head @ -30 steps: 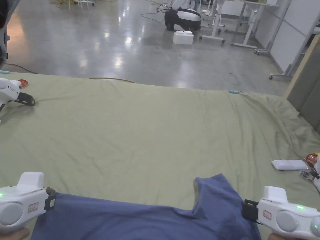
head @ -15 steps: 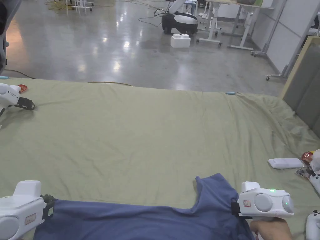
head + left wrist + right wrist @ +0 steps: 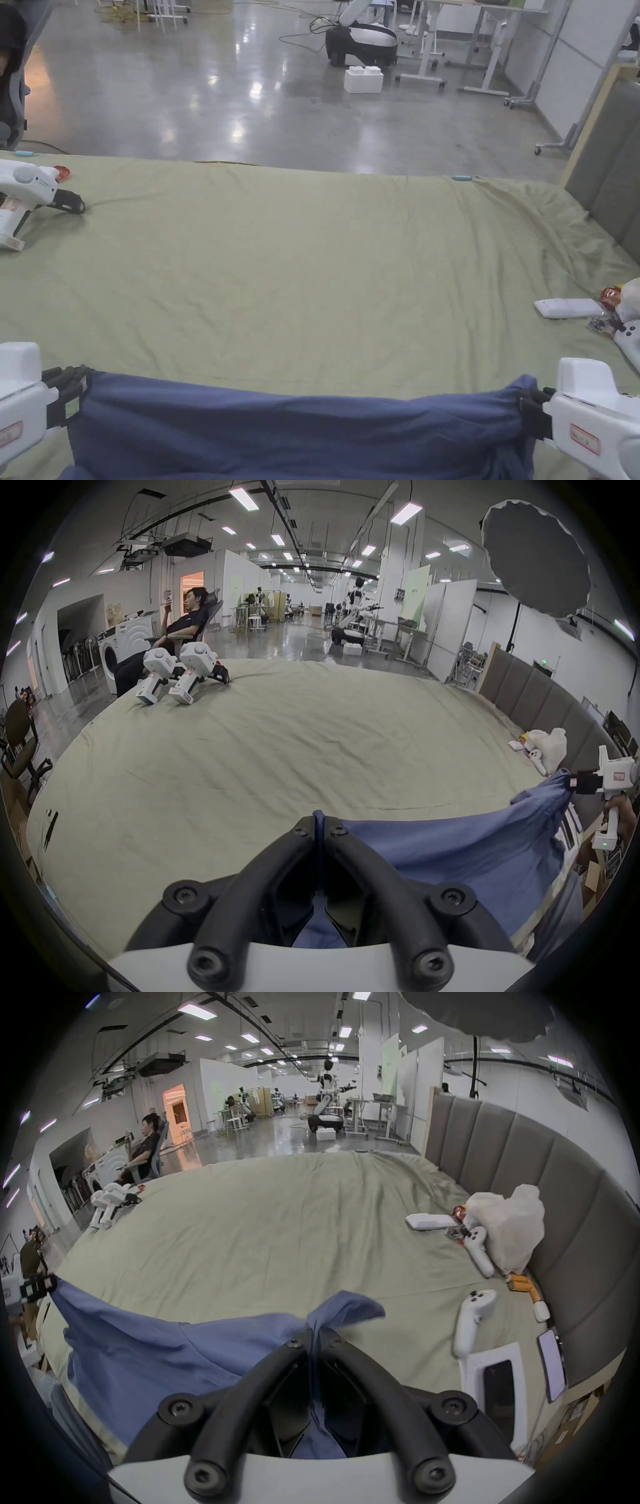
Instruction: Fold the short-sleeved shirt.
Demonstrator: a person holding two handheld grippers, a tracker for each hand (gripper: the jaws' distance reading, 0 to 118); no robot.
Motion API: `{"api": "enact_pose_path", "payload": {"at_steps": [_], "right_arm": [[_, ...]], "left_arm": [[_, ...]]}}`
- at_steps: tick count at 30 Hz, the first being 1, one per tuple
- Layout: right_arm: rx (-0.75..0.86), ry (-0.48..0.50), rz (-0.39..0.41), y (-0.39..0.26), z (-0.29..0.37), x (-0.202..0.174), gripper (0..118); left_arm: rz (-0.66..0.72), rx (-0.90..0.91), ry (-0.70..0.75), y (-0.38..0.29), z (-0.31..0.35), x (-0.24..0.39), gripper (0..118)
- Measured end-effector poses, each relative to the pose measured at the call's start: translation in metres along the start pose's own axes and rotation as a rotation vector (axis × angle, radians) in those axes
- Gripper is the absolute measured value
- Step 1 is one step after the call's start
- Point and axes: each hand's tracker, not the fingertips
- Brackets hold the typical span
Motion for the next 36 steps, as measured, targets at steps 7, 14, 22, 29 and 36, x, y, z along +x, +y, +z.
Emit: {"api": "enact_pose_path", "payload": {"at_steps": [7,14,22,29,36], "right_arm": [[-0.144,0.055,0.0,-0.075,0.036,0.0,1],[-0.238,-0.071,0.115,-0.139,0.038,-0.01,1],[-0.263,-0.125,0.079,-0.151,0.019,-0.021,25],[0.023,-0.122,0.033,-0.093,0.053,-0.057,97],[0.403,-0.086,-0.022,-0.031,0.058,-0.102,96]], "left_arm": [[0.021,-0.047,-0.031,-0.053,0.051,-0.008,0],[-0.058,-0.298,0.015,-0.117,0.042,-0.002,1],[-0.12,-0.309,0.098,-0.133,0.018,0.002,33],[-0.132,-0.083,0.06,-0.09,0.027,0.037,68],[-0.114,0.205,0.078,-0.031,0.032,0.098,68]]}}
